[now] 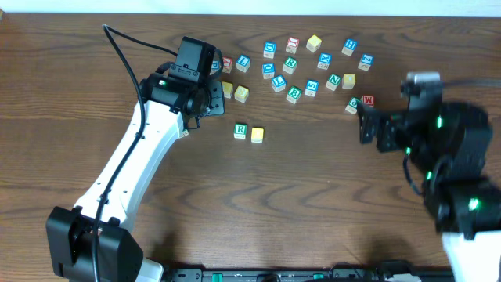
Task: Spell out ROBOT
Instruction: 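Move the right gripper forward toward the blocks at upper right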
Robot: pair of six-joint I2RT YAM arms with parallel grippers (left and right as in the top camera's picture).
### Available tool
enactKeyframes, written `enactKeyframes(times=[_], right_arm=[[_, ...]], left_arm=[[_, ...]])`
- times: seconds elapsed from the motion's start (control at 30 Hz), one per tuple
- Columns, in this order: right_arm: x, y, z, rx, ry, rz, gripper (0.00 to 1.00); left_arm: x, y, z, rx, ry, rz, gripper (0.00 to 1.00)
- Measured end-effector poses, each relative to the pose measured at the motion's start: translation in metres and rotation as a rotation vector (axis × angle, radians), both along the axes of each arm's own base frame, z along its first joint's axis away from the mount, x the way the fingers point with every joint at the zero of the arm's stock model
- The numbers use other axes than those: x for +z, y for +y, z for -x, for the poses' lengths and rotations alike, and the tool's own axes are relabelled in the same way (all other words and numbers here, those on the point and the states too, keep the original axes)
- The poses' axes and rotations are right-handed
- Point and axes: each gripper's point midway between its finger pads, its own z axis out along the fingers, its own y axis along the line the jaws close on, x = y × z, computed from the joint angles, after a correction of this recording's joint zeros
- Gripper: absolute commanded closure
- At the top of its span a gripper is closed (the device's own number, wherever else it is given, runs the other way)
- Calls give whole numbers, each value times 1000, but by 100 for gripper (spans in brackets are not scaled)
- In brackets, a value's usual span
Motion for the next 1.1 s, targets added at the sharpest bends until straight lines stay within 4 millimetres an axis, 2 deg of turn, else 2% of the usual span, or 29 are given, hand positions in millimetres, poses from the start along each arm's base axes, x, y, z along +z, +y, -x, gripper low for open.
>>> enactKeyframes(times=[0.13,0.33,0.5,0.6,0.77,0.97,1.1], right_arm=[[3,1,-16,11,104,25,1],[-15,4,-28,29,251,39,1],[-24,10,-23,57,307,18,1],[-30,13,-14,71,352,9,1],[-27,21,-13,107,348,-26,1],[-23,28,-16,122,336,-73,1],[-34,27,-13,110,387,-70,1]], left_arm=[[0,0,0,0,0,0,50],[0,0,0,0,0,0,51],[-3,-2,-5,0,-5,2,51],[-3,-3,-9,0,-17,6,51],[-1,-4,-13,-10,-39,7,51],[7,-9,-25,-51,-104,3,51],[17,-7,-40,-55,-172,11,51]])
